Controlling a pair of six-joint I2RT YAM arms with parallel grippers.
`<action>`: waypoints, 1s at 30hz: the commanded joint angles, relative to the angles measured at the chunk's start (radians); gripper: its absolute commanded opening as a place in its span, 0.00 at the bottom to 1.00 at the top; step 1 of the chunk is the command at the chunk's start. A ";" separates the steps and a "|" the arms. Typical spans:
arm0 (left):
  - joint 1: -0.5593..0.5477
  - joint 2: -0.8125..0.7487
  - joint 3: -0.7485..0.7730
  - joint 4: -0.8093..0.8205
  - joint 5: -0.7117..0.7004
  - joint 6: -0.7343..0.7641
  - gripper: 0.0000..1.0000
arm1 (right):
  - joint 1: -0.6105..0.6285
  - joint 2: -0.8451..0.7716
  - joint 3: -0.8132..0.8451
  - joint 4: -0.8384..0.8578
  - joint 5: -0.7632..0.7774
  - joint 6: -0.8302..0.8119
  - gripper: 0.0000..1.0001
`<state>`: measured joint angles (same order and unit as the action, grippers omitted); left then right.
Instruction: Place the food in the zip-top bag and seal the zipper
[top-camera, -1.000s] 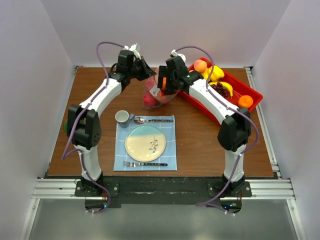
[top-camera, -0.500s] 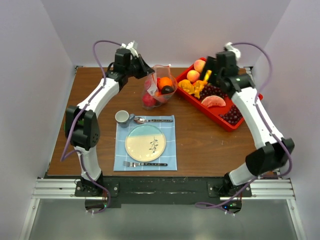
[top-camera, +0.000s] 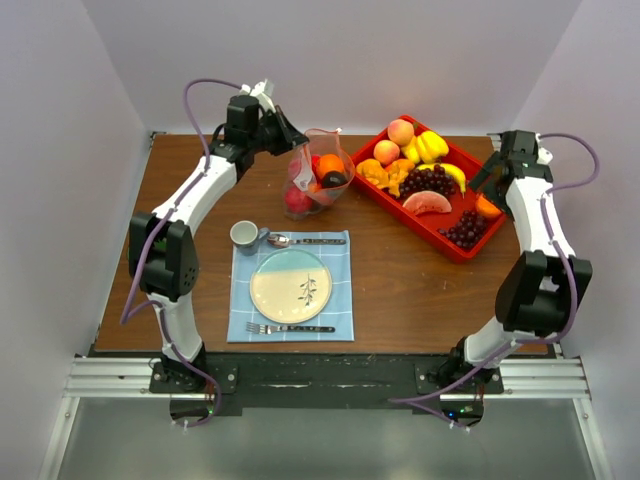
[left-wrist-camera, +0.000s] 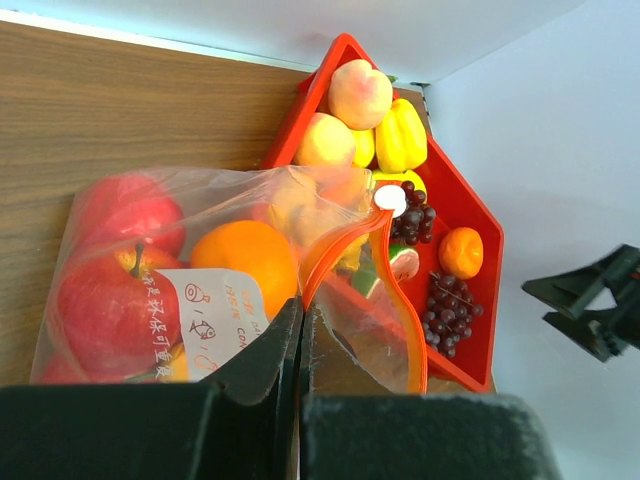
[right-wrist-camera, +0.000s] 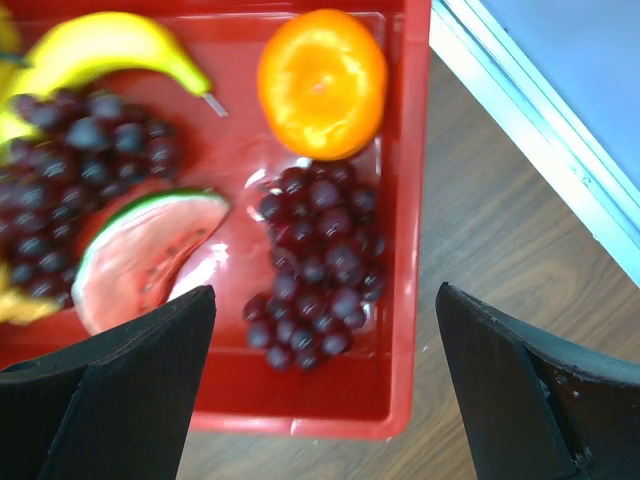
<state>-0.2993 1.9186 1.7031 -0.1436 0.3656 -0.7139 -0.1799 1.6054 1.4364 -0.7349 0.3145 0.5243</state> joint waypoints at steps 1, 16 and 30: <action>0.012 -0.043 -0.003 0.053 0.029 0.004 0.00 | 0.003 0.091 0.079 -0.007 -0.022 0.023 0.94; 0.014 -0.047 -0.019 0.058 0.032 -0.002 0.00 | 0.000 0.201 0.166 0.017 0.092 -0.023 0.90; 0.014 -0.050 -0.026 0.062 0.030 -0.001 0.00 | -0.026 0.453 0.433 -0.069 0.153 0.052 0.91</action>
<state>-0.2962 1.9182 1.6810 -0.1200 0.3832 -0.7147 -0.1951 2.0197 1.8019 -0.7605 0.4309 0.5510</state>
